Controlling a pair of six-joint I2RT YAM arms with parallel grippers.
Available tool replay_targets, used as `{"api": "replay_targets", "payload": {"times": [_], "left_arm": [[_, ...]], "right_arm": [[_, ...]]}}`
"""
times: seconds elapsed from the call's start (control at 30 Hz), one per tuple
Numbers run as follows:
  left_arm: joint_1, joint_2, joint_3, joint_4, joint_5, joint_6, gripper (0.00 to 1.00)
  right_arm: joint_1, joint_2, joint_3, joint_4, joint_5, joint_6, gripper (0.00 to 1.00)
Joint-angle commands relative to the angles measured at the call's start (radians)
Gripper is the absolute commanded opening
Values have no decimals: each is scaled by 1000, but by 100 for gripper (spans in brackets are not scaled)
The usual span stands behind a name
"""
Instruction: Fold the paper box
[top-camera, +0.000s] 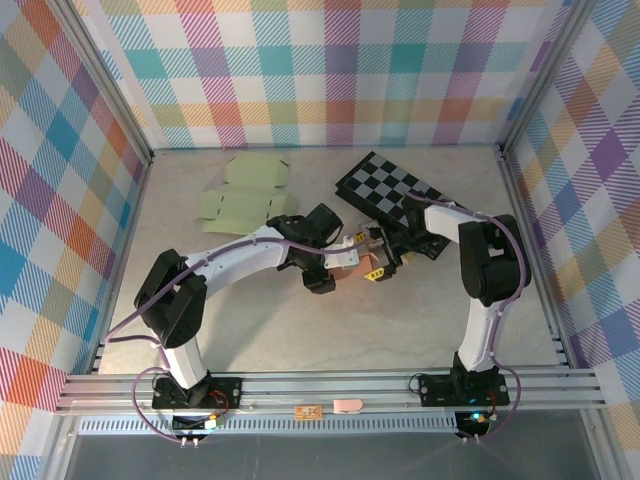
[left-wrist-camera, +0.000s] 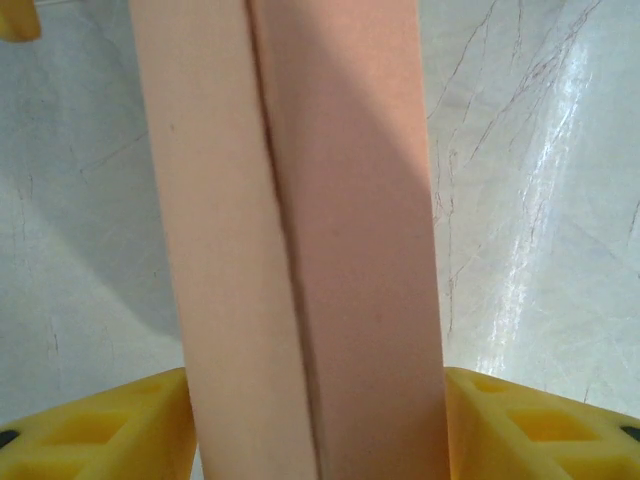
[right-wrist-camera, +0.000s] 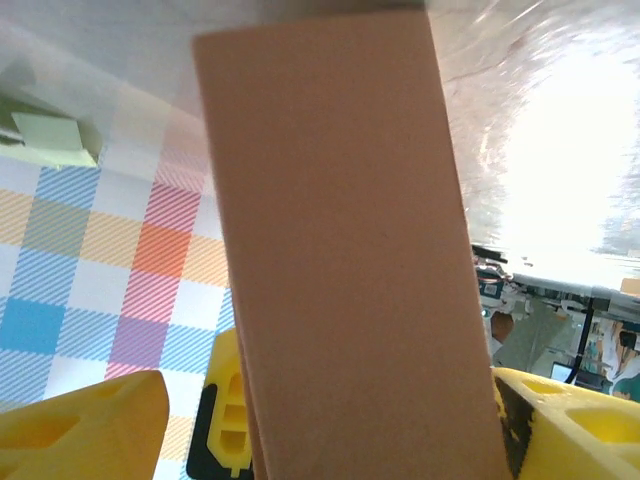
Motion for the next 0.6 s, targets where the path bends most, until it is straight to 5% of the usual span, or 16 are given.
{"api": "replay_targets", "payload": {"times": [0.0,0.13,0.3,0.57], "left_arm": [[-8,28,38,-47,11,-20,61],[-3,50,65,-50,13,-36,56],[16,86,97,-52,17,-57,53],[67,112,135,-70,84,-63,51]], "right_arm": [[-13,-66,39,-78,48,-43,83],[-16,-70,78,-83,77,-44,82],[-15,-64,62,-7,80,34,67],[-19,-94,168,-78,181,-5,69]]}}
